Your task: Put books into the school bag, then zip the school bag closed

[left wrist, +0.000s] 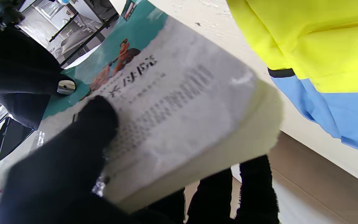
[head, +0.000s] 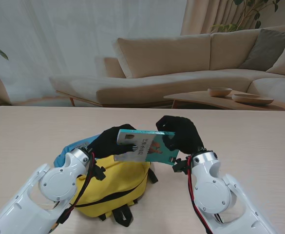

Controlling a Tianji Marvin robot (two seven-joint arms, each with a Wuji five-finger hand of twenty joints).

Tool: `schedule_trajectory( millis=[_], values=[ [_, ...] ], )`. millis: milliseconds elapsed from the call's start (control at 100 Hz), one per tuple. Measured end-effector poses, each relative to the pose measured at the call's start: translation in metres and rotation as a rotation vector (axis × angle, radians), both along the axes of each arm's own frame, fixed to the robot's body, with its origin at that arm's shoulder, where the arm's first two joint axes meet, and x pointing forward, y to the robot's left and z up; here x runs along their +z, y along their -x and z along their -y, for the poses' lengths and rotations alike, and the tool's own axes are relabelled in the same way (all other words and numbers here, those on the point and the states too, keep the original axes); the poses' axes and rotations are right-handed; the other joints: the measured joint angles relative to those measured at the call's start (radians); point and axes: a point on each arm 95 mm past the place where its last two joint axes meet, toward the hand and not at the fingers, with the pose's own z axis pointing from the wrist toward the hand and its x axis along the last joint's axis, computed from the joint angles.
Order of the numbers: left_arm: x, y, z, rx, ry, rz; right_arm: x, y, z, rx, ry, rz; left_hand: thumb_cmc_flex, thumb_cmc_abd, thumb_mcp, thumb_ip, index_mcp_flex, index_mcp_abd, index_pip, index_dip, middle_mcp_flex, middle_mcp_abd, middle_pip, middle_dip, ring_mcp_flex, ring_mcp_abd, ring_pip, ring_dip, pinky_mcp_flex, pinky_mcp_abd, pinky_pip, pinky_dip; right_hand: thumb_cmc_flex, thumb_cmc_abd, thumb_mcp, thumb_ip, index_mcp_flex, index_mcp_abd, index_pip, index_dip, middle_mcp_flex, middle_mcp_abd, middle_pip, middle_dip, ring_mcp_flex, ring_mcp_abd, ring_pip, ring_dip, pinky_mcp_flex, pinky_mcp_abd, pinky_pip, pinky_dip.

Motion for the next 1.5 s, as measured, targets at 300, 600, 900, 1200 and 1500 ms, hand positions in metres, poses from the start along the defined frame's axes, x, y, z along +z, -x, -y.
schedule_trajectory(
  millis=[300, 600, 900, 1200, 1500],
  values=[
    [0.004, 0.001, 0.002, -0.022, 0.057, -0.048, 0.001, 0.002, -0.004, -0.001, 0.003, -0.006, 0.379, 0.071, -0.363, 0.0, 0.106, -0.024, 0.123, 0.034, 0.251, 0.048, 0.038, 0.263, 0.241, 0.098, 0.305, 0.076, 0.256, 0.085, 0.341, 0.011, 0.001, 0.009, 0.0, -0.064, -0.001, 0.0, 0.015, 0.022, 0.0, 0.015, 0.016, 0.002, 0.0, 0.023, 0.014, 0.0, -0.014, 0.002, 0.0, 0.0],
    [0.005, 0.004, -0.006, 0.024, 0.118, -0.041, 0.004, 0.004, 0.0, 0.065, 0.014, -0.021, 0.366, 0.071, -0.36, 0.0, 0.135, -0.005, 0.057, 0.326, 0.251, 0.081, 0.256, 0.407, 0.312, 0.115, 0.559, 0.238, 0.406, 0.13, 0.478, 0.191, -0.116, 0.36, -0.017, -0.155, -0.256, 0.032, -0.029, -0.436, -0.205, 0.018, -0.038, -0.308, -0.176, -0.019, -0.364, 0.017, -0.182, 0.022, -0.101, -0.028],
    [0.004, 0.01, -0.023, 0.103, 0.136, 0.0, 0.009, 0.004, 0.024, 0.08, 0.053, -0.005, 0.354, 0.071, -0.358, 0.0, 0.136, 0.004, 0.054, 0.407, 0.25, 0.083, 0.309, 0.442, 0.314, 0.115, 0.61, 0.269, 0.408, 0.134, 0.489, 0.243, -0.213, 0.485, -0.261, -0.156, -0.51, 0.116, -0.279, -0.706, -0.598, 0.018, -0.199, -0.406, -0.441, -0.063, -0.675, -0.084, -0.333, -0.015, -0.241, -0.113],
    [0.008, 0.009, -0.033, 0.145, 0.181, 0.025, 0.006, -0.004, 0.047, 0.019, 0.019, -0.022, 0.353, 0.071, -0.358, 0.0, 0.136, 0.005, 0.054, 0.429, 0.25, 0.084, 0.323, 0.444, 0.324, 0.115, 0.61, 0.27, 0.411, 0.139, 0.489, 0.254, -0.265, 0.499, -0.413, -0.185, -0.64, 0.152, -0.323, -0.777, -0.768, 0.015, -0.248, -0.431, -0.54, -0.085, -0.793, -0.139, -0.395, -0.052, -0.316, -0.162],
    [0.014, 0.003, -0.035, 0.165, 0.254, 0.027, -0.011, -0.016, 0.061, -0.014, -0.061, -0.1, 0.353, 0.071, -0.357, 0.0, 0.136, 0.012, 0.054, 0.446, 0.25, 0.092, 0.334, 0.445, 0.324, 0.115, 0.61, 0.27, 0.411, 0.14, 0.489, 0.255, -0.275, 0.563, -0.584, -0.201, -0.751, 0.181, -0.332, -0.793, -0.88, 0.004, -0.247, -0.444, -0.611, -0.11, -0.856, -0.173, -0.437, -0.083, -0.356, -0.2]
  ],
)
